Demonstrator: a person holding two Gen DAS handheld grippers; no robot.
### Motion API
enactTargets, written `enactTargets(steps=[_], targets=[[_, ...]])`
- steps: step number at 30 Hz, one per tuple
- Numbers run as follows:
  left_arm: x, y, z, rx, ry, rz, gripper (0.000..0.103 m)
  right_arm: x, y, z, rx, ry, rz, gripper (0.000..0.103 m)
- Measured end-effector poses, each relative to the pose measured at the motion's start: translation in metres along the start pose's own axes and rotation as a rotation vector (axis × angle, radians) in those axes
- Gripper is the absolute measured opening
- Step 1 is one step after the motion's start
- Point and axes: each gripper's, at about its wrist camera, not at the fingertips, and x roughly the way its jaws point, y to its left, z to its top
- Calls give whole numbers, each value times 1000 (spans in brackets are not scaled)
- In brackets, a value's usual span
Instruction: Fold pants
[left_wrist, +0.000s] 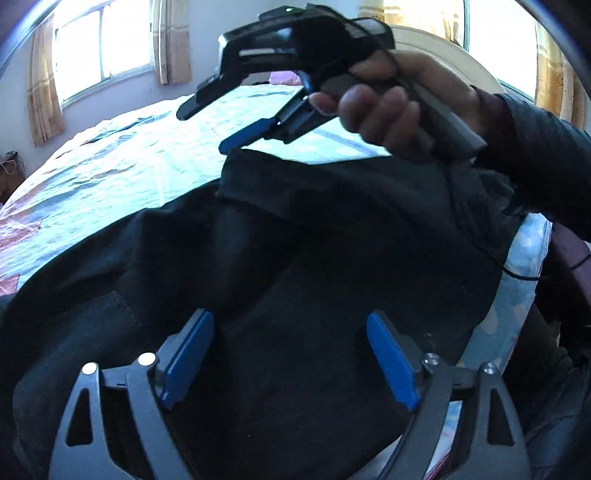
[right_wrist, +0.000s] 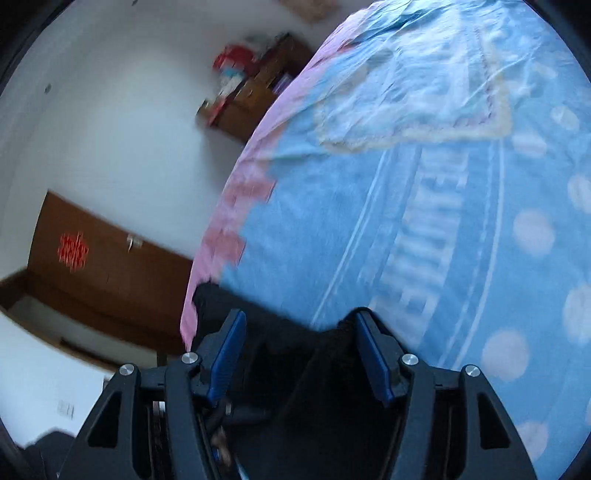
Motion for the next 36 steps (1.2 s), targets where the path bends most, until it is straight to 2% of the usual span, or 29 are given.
enactTargets(steps=[5,9,12,15,17,19,22,25,28,31,33,35,36], targets=[[-6,1,1,-21,-10,-6,88,-7,-4,-1,5,-6,-44,62],[-20,7,7,-44,-55,-18,88,-69,3,-25,-23,-94,-83,62],[-24,-3,20,-19,-80,-28,88,-147,11,-75,-16,-209,-122,62],[-17,-27,37,21,-104,-69,88,-219,15,-130,15,-330,-212,62],[-15,-47,49,62,-124,-113,88,-268,14,-172,38,-412,-312,62],[-8,-74,62,116,-138,-171,88,-316,11,-217,88,-504,-494,62],[9,-103,72,175,-123,-235,88,-379,-11,-278,235,-646,-613,62],[29,-131,76,215,-86,-272,88,-422,-44,-316,401,-731,-670,62],[34,-153,72,249,-82,-304,88,-443,-71,-330,484,-777,-647,61],[45,-160,67,255,-48,-302,88,-442,-91,-322,519,-782,-611,47],[54,-159,64,239,-15,-291,88,-436,-106,-312,556,-768,-652,38],[60,-161,61,227,-2,-294,88,-438,-122,-308,579,-784,-666,11],[60,-160,59,229,-4,-295,88,-439,-126,-303,574,-799,-666,6]])
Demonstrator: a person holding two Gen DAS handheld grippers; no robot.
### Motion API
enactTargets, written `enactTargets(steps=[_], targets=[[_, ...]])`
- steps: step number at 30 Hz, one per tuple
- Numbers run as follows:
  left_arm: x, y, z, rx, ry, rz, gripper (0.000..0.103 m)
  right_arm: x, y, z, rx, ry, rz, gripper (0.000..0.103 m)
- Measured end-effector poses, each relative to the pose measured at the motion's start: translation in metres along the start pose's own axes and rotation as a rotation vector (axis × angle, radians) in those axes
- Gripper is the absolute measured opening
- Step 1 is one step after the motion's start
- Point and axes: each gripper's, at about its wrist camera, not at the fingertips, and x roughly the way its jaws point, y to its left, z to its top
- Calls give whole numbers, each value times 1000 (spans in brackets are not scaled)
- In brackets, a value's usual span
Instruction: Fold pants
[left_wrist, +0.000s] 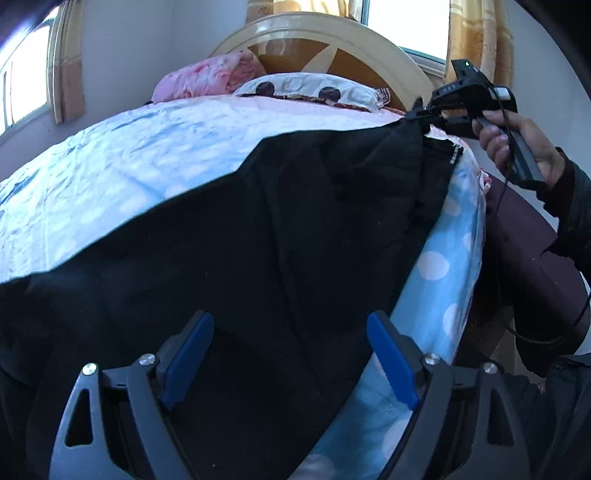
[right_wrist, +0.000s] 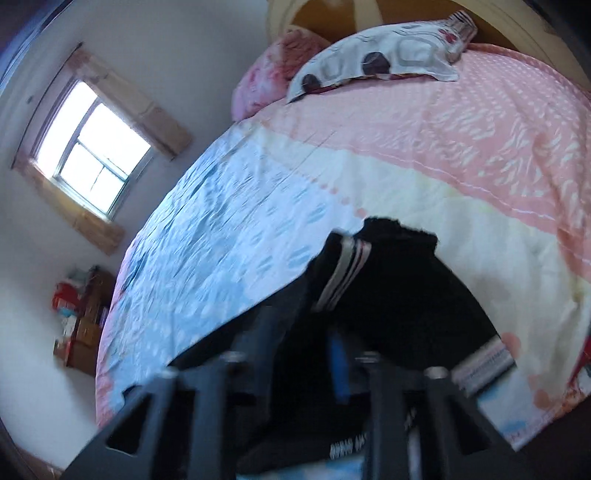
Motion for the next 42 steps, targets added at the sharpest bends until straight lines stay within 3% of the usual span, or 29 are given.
enactTargets(steps=[3,6,9,14,16,21,24,26,29,32,34,37,39,42], targets=[[-2,1,-3,12,0,1,88,-11,11,8,-18,-48,135,3],[-2,2,-5,10,-4,-6,88,-39,31,8,-92,-125,194,3],[-2,1,-6,14,-7,-8,89,-52,21,-4,-99,-115,170,3],[-3,1,-6,22,-1,-19,89,-48,-46,-30,71,-39,50,4],[-4,1,-5,24,3,-22,89,-51,-55,-37,66,-39,28,4],[-7,-5,-1,37,-10,-22,89,-49,-60,-32,104,-49,97,4],[-8,-9,0,52,-9,-14,89,-48,-61,-33,97,-38,44,4],[-11,-9,0,48,-11,-17,89,-48,-64,-37,115,-19,69,4],[-15,-8,2,39,-26,-7,89,-59,-65,-41,87,-38,36,17],[-16,-8,8,38,-45,2,89,-81,-66,-38,88,-136,-16,23],[-10,-7,10,38,-30,24,89,-87,-63,-35,76,-178,-5,26],[4,-2,8,4,22,64,89,-74,-54,-30,34,-145,-26,41],[7,-1,8,-9,36,72,89,-60,-51,-30,8,-119,-108,41],[3,-4,12,-22,47,70,89,-56,-50,-30,-42,-116,-119,41]])
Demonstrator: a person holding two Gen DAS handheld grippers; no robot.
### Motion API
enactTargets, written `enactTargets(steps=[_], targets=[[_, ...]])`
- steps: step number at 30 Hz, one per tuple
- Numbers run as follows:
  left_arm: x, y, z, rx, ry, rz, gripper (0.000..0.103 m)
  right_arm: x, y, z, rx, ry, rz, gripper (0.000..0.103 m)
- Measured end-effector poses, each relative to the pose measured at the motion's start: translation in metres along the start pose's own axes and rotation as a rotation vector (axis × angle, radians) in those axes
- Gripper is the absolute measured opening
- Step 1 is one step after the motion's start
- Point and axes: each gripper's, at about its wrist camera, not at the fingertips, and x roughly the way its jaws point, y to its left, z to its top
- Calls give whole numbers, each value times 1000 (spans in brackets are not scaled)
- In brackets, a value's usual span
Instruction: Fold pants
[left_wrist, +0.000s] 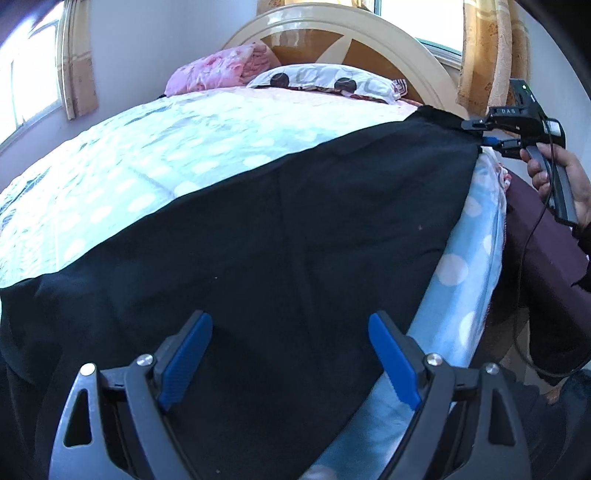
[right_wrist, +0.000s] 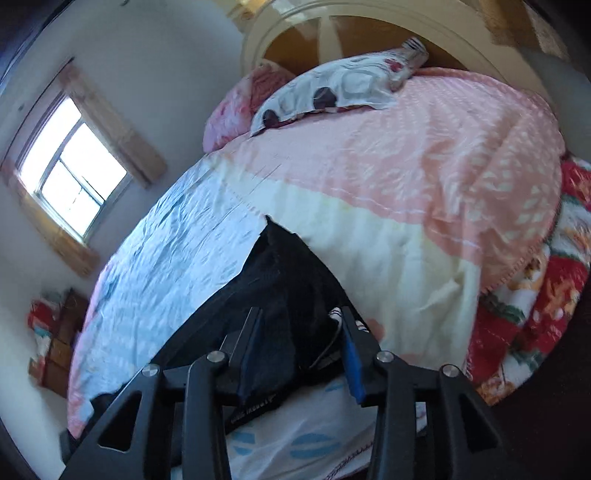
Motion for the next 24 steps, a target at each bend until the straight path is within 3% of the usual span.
enactTargets(steps=[6,11,16,20,24], targets=[[-17,-11,24,10,-81,-13,90,-39,-14,-4,98,-86,119,42],[1,-21,45,16,-89,-42,90,-34,-14,-17,130,7,198,41],[20,-32,56,19,-78,-66,90,-22,-23,-24,188,48,201,41],[42,-33,52,11,-8,-59,90,-11,-30,-22,202,53,193,41],[49,-37,49,21,5,-37,92,-5,-33,-17,211,5,214,41]])
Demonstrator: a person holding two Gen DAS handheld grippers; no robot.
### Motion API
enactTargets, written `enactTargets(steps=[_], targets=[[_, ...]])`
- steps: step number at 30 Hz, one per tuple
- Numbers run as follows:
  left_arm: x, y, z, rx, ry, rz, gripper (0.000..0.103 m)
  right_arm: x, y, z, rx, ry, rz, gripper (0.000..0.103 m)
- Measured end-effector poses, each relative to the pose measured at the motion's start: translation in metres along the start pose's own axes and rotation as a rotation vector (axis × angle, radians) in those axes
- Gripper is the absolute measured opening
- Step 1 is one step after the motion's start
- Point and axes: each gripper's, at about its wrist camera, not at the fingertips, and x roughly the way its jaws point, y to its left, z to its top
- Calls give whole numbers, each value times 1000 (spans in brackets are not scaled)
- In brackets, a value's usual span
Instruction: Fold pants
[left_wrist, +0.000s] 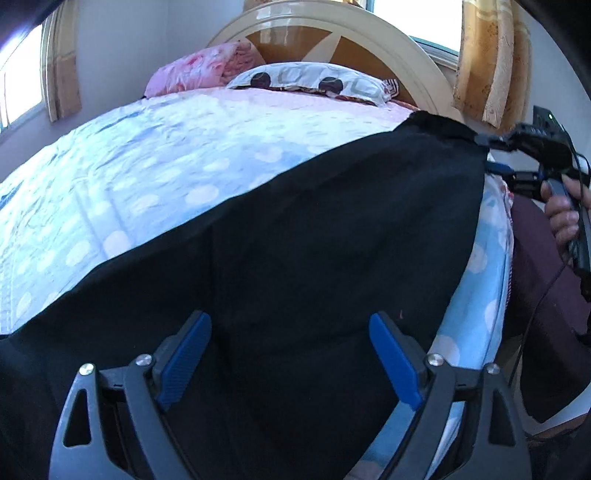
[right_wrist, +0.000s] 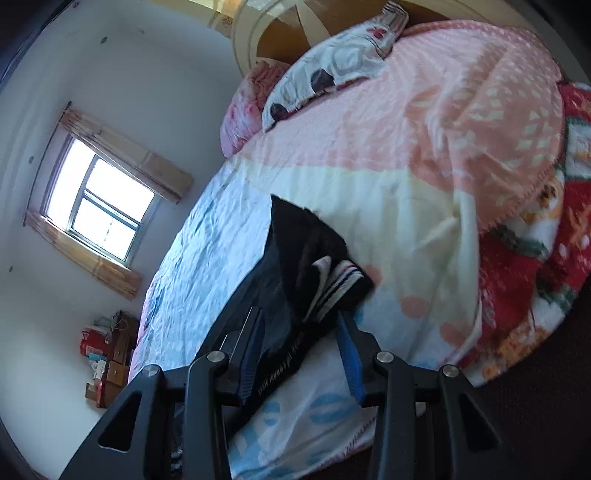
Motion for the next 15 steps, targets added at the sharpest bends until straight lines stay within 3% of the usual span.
enactTargets(steps=[1,3,5,11,15], targets=[[0,-1,0,4,2,3,92,1,-2,1,11,-11,8,41],[0,-1,0,1,3,2,92,3,-2,2,16,-28,23,28],[-1,0,-1,-1,0,-1,92,0,3,0,-9,-51,34,23],[-3,2,0,-22,-12,-8,94,3,1,3,-17,-55,40,16],[-21,19,-1,-139,-60,-94,94,-16,47,-8,-214,-102,86,12]])
